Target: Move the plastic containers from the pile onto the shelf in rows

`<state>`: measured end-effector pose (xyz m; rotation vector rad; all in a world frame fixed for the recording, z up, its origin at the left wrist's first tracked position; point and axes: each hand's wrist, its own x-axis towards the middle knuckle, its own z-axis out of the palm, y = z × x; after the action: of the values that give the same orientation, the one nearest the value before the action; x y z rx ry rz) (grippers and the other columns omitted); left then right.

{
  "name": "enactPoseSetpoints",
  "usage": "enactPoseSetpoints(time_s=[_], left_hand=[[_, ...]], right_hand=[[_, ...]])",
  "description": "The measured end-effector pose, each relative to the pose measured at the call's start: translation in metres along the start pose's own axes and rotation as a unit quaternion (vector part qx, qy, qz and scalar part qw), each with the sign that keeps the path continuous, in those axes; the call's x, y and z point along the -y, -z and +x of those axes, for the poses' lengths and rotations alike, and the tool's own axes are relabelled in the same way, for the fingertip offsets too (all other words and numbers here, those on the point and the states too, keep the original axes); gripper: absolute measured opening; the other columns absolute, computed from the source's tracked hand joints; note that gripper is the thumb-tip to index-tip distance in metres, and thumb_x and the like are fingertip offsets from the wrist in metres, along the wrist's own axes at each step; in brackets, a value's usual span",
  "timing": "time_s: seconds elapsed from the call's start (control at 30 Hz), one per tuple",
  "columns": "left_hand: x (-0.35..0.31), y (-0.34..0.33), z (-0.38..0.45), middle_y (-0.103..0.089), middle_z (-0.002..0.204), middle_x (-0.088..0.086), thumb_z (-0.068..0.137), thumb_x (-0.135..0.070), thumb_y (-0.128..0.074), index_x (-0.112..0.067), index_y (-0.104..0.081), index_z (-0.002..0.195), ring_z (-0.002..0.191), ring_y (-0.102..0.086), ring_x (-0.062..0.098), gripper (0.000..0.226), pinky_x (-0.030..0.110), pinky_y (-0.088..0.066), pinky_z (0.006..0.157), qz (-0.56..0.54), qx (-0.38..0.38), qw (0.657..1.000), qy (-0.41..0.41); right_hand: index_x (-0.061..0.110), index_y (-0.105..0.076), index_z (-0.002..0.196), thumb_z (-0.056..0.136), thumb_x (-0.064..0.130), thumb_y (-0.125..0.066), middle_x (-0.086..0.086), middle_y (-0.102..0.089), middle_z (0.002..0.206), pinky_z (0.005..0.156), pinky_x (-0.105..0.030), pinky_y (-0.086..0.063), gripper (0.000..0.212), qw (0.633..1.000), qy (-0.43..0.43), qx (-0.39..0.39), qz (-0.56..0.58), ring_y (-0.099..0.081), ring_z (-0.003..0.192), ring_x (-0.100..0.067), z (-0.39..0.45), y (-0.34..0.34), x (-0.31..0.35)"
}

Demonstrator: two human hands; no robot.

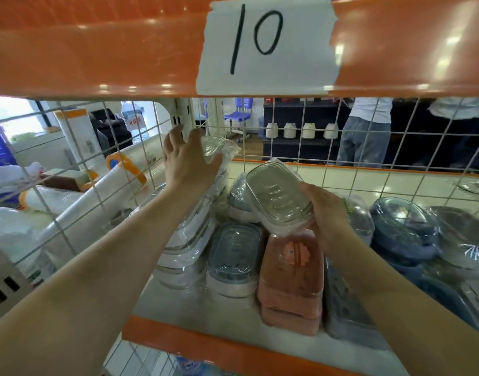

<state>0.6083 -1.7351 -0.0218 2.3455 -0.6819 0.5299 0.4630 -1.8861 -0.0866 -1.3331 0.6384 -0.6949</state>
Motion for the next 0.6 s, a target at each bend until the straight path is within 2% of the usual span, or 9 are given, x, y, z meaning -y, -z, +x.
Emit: enactPoseSetpoints(time_s=[0.07, 0.17, 0.23, 0.3, 0.37, 0.43, 0.53, 0.57, 0.6], left_hand=[[-0.011, 0.003, -0.005, -0.026, 0.147, 0.007, 0.091, -0.033, -0.058, -0.018, -0.047, 0.134, 0.138, -0.023, 0.026, 0.047, 0.035, -0.025, 0.110, -0.033, -0.017, 0.998, -0.050], [-0.028, 0.007, -0.013, -0.041, 0.138, 0.005, 0.094, -0.028, -0.055, -0.016, -0.055, 0.126, 0.129, -0.038, 0.019, 0.034, 0.023, -0.026, 0.102, -0.076, 0.001, 0.992, -0.104], [-0.035, 0.007, -0.018, -0.050, 0.135, 0.002, 0.095, -0.030, -0.054, -0.016, -0.058, 0.123, 0.118, -0.045, 0.010, 0.032, 0.020, -0.029, 0.096, -0.103, 0.073, 0.985, -0.121], [-0.041, 0.007, -0.024, -0.055, 0.132, -0.002, 0.094, -0.037, -0.053, -0.016, -0.057, 0.126, 0.113, -0.047, 0.005, 0.038, 0.020, -0.033, 0.092, -0.123, 0.188, 0.967, -0.124], [-0.043, 0.008, -0.029, -0.052, 0.134, 0.000, 0.094, -0.041, -0.051, -0.017, -0.053, 0.131, 0.114, -0.047, 0.007, 0.044, 0.022, -0.035, 0.089, -0.112, 0.276, 0.947, -0.121], [-0.043, 0.009, -0.033, -0.049, 0.137, 0.003, 0.093, -0.043, -0.052, -0.018, -0.049, 0.135, 0.117, -0.047, 0.013, 0.049, 0.023, -0.036, 0.088, -0.108, 0.323, 0.935, -0.096], [-0.039, 0.011, -0.033, -0.043, 0.144, 0.002, 0.088, -0.050, -0.054, -0.022, -0.048, 0.134, 0.125, -0.046, 0.019, 0.055, 0.028, -0.038, 0.096, -0.100, 0.341, 0.932, -0.071], [-0.037, 0.012, -0.033, -0.040, 0.146, 0.001, 0.087, -0.052, -0.055, -0.023, -0.049, 0.133, 0.123, -0.046, 0.018, 0.055, 0.028, -0.040, 0.096, -0.100, 0.338, 0.934, -0.066], [-0.036, 0.013, -0.034, -0.039, 0.147, 0.000, 0.086, -0.053, -0.055, -0.024, -0.051, 0.131, 0.116, -0.050, 0.015, 0.053, 0.025, -0.043, 0.090, -0.108, 0.330, 0.936, -0.057]], right_hand=[[0.018, -0.063, 0.086, 0.088, 0.028, -0.062, -0.002, -0.066, 0.085, 0.068, -0.031, -0.049, 0.011, 1.000, -0.001, 0.017, 0.019, -0.062, 0.077, -0.020, -0.004, 0.002, 0.000], [0.013, -0.066, 0.097, 0.086, 0.027, -0.064, -0.007, -0.069, 0.094, 0.075, -0.036, -0.050, 0.017, 0.998, -0.004, 0.050, 0.041, -0.065, 0.087, -0.026, -0.007, 0.008, 0.000], [0.009, -0.067, 0.107, 0.081, 0.024, -0.067, -0.010, -0.070, 0.102, 0.078, -0.036, -0.050, 0.030, 0.996, -0.004, 0.077, 0.054, -0.065, 0.093, -0.028, -0.010, 0.013, -0.001], [0.008, -0.066, 0.109, 0.068, 0.022, -0.072, -0.010, -0.071, 0.102, 0.077, -0.034, -0.051, 0.044, 0.993, -0.004, 0.101, 0.066, -0.067, 0.092, -0.026, -0.014, 0.018, 0.001], [0.007, -0.066, 0.108, 0.060, 0.023, -0.072, -0.011, -0.071, 0.101, 0.078, -0.035, -0.052, 0.052, 0.990, -0.005, 0.125, 0.071, -0.067, 0.091, -0.026, -0.019, 0.022, 0.003], [0.004, -0.065, 0.109, 0.060, 0.023, -0.070, -0.011, -0.070, 0.099, 0.078, -0.036, -0.053, 0.053, 0.986, -0.003, 0.147, 0.074, -0.067, 0.089, -0.025, -0.022, 0.024, 0.003], [0.008, -0.065, 0.103, 0.062, 0.022, -0.069, -0.007, -0.071, 0.092, 0.077, -0.035, -0.053, 0.043, 0.983, -0.002, 0.164, 0.083, -0.068, 0.082, -0.021, -0.027, 0.027, 0.003], [0.008, -0.065, 0.104, 0.064, 0.023, -0.068, -0.006, -0.071, 0.093, 0.079, -0.035, -0.053, 0.043, 0.983, -0.002, 0.166, 0.078, -0.068, 0.083, -0.020, -0.028, 0.027, 0.002], [0.008, -0.064, 0.108, 0.066, 0.025, -0.068, -0.006, -0.071, 0.097, 0.082, -0.036, -0.052, 0.045, 0.984, 0.002, 0.164, 0.065, -0.067, 0.087, -0.020, -0.029, 0.026, 0.002]])
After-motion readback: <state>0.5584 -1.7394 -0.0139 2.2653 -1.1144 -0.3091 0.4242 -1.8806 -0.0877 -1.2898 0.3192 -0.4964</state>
